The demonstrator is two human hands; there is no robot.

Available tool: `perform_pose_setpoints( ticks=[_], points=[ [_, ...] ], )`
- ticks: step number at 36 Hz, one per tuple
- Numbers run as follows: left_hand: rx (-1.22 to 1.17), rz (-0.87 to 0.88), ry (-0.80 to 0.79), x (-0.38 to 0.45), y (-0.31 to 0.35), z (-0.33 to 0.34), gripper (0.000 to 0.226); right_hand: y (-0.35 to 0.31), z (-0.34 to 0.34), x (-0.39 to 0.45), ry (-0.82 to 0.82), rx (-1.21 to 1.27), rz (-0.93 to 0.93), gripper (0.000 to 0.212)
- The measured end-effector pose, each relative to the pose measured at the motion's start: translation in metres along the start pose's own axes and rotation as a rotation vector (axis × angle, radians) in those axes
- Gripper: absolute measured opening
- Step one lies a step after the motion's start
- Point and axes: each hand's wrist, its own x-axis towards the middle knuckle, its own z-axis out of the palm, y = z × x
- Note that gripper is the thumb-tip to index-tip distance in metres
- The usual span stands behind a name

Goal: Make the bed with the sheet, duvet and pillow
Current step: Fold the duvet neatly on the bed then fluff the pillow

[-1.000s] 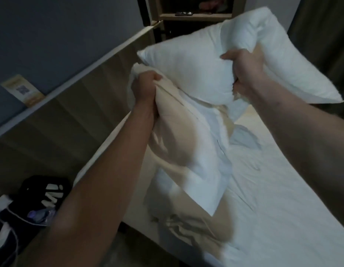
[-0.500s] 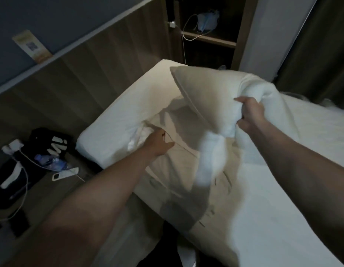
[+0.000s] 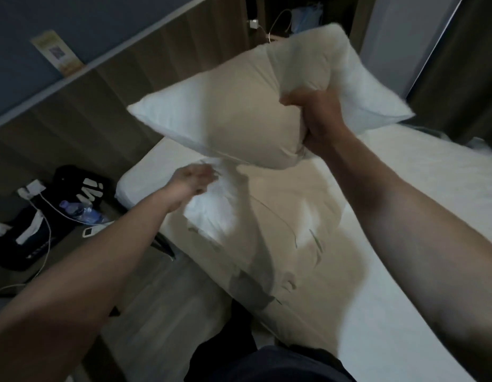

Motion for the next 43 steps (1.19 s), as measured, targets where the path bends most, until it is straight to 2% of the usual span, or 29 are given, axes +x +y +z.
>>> perform_pose_setpoints(
  ticks=[2, 4, 7, 9, 12, 14, 16, 18, 21, 23, 25, 27, 28, 30, 32, 34, 36, 38, 41, 43],
  points=[
    [-0.338, -0.058, 0.035, -0.007, 0.005, -0.009, 0.028, 0.028, -0.006, -0.013, 0.01, 0.018, 0.045, 0.044],
    [-0.575, -0.127, 0.129, -0.015, 0.004, -0.019, 0.032, 0.069, -0.017, -0.036, 0.013, 0.029, 0.161, 0.044],
    [-0.581, -0.22, 0.209, -0.025, -0.013, -0.03, 0.04, 0.129, -0.037, -0.072, 0.001, -0.057, 0.328, 0.06],
    [-0.555, -0.286, 0.195, -0.03, -0.027, -0.032, 0.049, 0.155, -0.051, -0.089, -0.01, -0.103, 0.415, 0.054],
    [-0.579, -0.327, 0.172, -0.029, -0.033, -0.04, 0.07, 0.17, -0.068, -0.099, -0.043, -0.268, 0.435, 0.07],
    [-0.571, -0.329, 0.171, -0.026, -0.023, -0.054, 0.07, 0.168, -0.076, -0.098, -0.068, -0.319, 0.425, 0.085],
    [-0.405, -0.306, 0.13, -0.021, -0.007, -0.068, 0.068, 0.159, -0.081, -0.093, 0.003, -0.289, 0.475, 0.091],
    [-0.09, -0.277, 0.069, -0.015, 0.013, -0.076, 0.076, 0.151, -0.085, -0.083, 0.106, -0.29, 0.53, 0.1],
    [0.442, -0.194, 0.063, -0.008, 0.045, -0.069, 0.066, 0.144, -0.078, -0.074, 0.142, -0.274, 0.51, 0.119],
    [0.592, -0.192, -0.007, -0.004, 0.06, -0.058, 0.079, 0.141, -0.069, -0.073, 0.166, -0.259, 0.476, 0.113],
    [0.574, -0.206, -0.051, 0.004, 0.064, -0.047, 0.091, 0.139, -0.059, -0.069, 0.215, -0.266, 0.393, 0.089],
    [0.529, -0.18, 0.019, 0.014, 0.059, -0.037, 0.096, 0.132, -0.046, -0.065, 0.248, -0.271, 0.305, 0.066],
    [0.506, -0.105, 0.051, 0.021, 0.054, -0.034, 0.095, 0.128, -0.04, -0.062, 0.249, -0.275, 0.258, 0.058],
    [0.417, 0.131, 0.123, 0.031, 0.047, -0.03, 0.078, 0.119, -0.029, -0.056, 0.251, -0.279, 0.18, 0.048],
    [0.34, 0.352, 0.224, 0.035, 0.048, -0.029, 0.05, 0.111, -0.023, -0.05, 0.266, -0.249, 0.127, 0.045],
    [0.275, 0.465, 0.307, 0.037, 0.051, -0.034, 0.034, 0.104, -0.017, -0.047, 0.267, -0.228, 0.094, 0.042],
    [0.211, 0.425, 0.224, 0.048, 0.05, -0.042, 0.036, 0.102, -0.014, -0.044, 0.279, -0.219, 0.07, 0.04],
    [0.221, 0.256, 0.078, 0.06, 0.045, -0.051, 0.042, 0.111, -0.014, -0.044, 0.301, -0.201, 0.088, 0.047],
    [0.423, 0.033, -0.057, 0.075, 0.029, -0.057, 0.051, 0.141, -0.02, -0.048, 0.324, -0.215, 0.196, 0.069],
    [0.525, -0.039, -0.105, 0.078, 0.018, -0.056, 0.075, 0.161, -0.024, -0.053, 0.313, -0.266, 0.299, 0.091]
  ],
)
